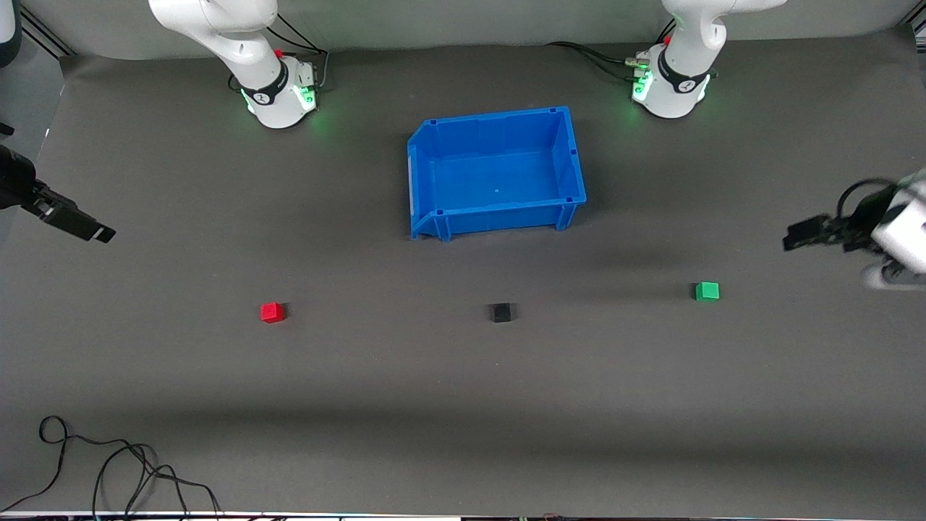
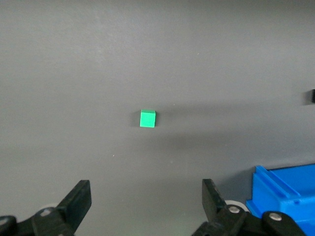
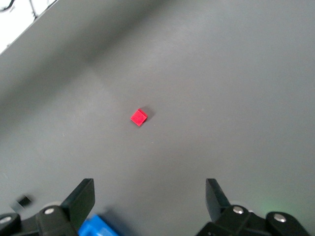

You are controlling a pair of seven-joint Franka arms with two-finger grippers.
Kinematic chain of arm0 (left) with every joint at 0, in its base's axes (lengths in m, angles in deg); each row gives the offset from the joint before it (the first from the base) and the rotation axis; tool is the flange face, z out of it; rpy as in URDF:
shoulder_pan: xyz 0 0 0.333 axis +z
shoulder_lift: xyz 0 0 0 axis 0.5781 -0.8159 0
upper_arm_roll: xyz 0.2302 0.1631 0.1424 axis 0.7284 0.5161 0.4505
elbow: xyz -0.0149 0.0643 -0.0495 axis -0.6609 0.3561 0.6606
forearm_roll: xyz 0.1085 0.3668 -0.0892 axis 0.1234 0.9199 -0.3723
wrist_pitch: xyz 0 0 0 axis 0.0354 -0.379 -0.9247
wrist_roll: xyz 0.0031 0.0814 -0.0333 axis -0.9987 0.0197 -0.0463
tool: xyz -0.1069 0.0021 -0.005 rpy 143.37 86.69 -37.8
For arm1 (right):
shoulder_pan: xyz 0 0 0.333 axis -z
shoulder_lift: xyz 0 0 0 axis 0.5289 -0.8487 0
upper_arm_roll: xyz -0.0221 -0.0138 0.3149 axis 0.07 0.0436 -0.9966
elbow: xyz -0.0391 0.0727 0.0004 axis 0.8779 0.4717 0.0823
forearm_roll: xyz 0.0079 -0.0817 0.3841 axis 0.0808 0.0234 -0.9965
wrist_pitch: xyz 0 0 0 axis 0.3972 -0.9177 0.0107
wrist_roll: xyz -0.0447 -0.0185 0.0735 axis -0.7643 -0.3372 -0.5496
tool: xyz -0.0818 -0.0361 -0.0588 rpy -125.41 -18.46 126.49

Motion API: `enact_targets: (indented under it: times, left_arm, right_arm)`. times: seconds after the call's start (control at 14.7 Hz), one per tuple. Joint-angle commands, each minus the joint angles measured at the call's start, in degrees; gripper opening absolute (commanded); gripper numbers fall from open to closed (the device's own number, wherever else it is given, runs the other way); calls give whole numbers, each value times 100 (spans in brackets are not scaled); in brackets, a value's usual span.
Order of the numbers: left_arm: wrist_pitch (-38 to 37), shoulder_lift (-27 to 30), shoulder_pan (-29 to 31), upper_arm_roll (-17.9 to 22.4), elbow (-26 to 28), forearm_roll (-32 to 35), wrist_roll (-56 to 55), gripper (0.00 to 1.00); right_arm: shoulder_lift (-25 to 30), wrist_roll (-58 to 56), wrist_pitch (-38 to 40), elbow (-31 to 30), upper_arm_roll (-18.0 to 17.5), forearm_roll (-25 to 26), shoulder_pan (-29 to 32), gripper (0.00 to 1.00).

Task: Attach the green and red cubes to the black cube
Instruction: 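Reach the right gripper to the red cube while the left gripper reaches the green cube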

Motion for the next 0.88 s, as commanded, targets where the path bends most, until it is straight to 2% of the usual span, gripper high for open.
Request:
enact_targets:
  times: [0.0,0.14,0.27,0.68,0.82]
  left_arm:
    - [894,-85,-41,18,720,-35,222,100]
    - [1957,-146,-59,0,1555,44,546,98]
    - [2540,-374,-59,18,1954,79,854,93]
    - [3061,-1279,-208,0,2008,272,873,84]
    - [3114,-1586,-156,-8,1964,500,882,76]
  right_arm:
    - [-54,1702,58,142,34,-317,-40,100]
    - [-62,2951,76,116,25,-335,-84,100]
    - [-124,3850,67,107,17,-370,-75,100]
    - [-615,3845,-38,-200,192,-1248,4,100]
    - [-922,3565,-300,-357,306,-1459,-14,100]
